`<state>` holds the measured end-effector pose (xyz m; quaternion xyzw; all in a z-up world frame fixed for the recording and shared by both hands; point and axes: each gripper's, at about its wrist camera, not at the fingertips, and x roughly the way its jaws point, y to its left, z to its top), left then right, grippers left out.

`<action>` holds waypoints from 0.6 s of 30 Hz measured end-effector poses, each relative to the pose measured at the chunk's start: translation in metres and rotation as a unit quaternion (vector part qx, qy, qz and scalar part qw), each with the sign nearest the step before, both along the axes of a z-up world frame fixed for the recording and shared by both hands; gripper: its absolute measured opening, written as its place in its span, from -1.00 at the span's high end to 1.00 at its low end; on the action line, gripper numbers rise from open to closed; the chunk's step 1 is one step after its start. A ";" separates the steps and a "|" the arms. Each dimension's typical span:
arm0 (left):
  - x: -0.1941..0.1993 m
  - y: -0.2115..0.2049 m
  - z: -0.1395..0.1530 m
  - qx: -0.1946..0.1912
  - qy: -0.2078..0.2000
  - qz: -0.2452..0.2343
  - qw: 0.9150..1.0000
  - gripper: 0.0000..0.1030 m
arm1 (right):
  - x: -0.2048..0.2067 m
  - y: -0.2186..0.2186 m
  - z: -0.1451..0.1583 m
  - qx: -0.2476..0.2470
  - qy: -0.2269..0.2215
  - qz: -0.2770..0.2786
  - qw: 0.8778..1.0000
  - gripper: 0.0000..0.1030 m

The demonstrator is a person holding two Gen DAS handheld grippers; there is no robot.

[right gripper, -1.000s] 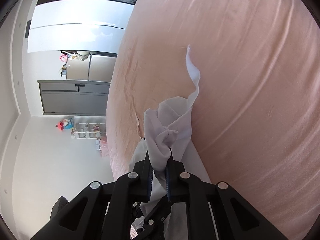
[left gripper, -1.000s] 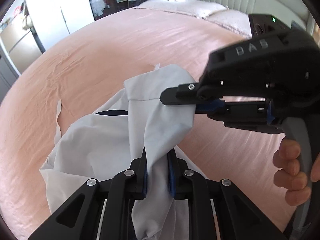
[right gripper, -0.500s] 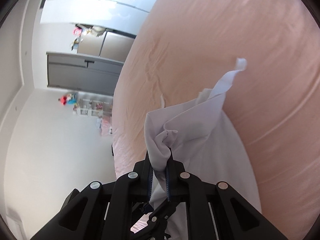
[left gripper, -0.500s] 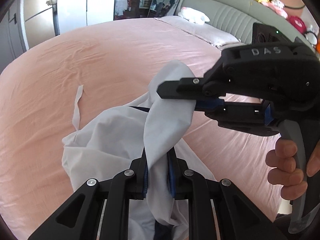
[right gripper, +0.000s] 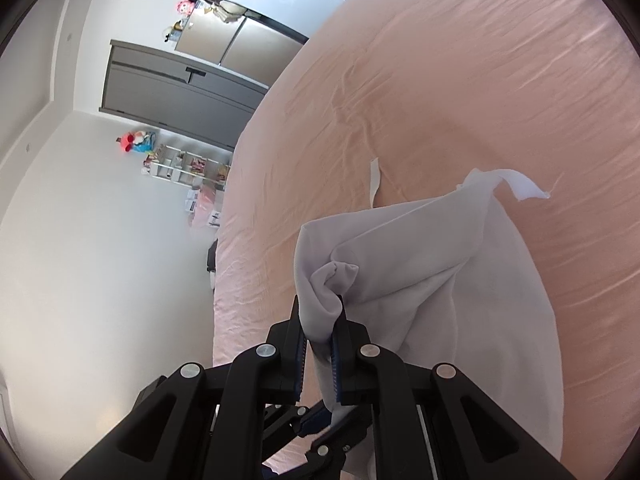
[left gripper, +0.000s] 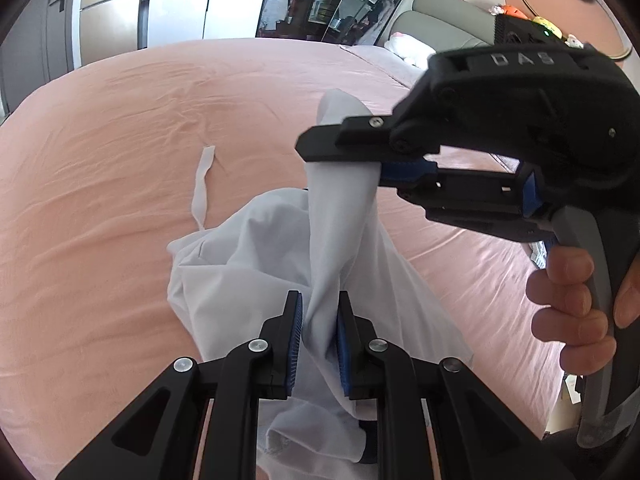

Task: Fold clothes

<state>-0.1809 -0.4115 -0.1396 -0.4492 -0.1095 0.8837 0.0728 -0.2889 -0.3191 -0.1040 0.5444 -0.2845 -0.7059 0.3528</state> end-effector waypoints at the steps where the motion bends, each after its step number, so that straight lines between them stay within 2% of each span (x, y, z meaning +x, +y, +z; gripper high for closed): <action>1: 0.007 0.002 0.003 0.002 0.001 0.003 1.000 0.73 | 0.000 -0.005 0.002 0.002 0.004 0.007 1.000 0.83; 2: 0.020 0.005 0.009 0.005 0.001 0.007 1.000 0.73 | 0.003 -0.011 0.003 0.004 0.009 0.014 1.000 0.84; 5: 0.117 0.013 0.051 0.020 0.004 0.015 1.000 0.73 | 0.006 -0.033 0.009 0.011 0.022 0.035 0.999 0.84; 8: 0.108 -0.004 0.041 0.034 0.008 0.030 0.999 0.73 | 0.010 -0.044 0.007 0.019 0.025 0.050 0.998 0.84; 12: 0.123 -0.017 0.038 0.073 0.011 0.057 0.996 0.73 | 0.016 -0.061 -0.003 0.057 0.033 0.082 0.994 0.83; 16: 0.113 -0.036 0.035 0.093 0.011 0.078 0.993 0.73 | 0.019 -0.070 -0.018 0.076 0.024 0.095 0.992 0.77; 18: 0.095 -0.048 0.030 0.097 0.008 0.084 0.992 0.73 | 0.020 -0.073 -0.025 0.078 0.017 0.098 0.992 0.75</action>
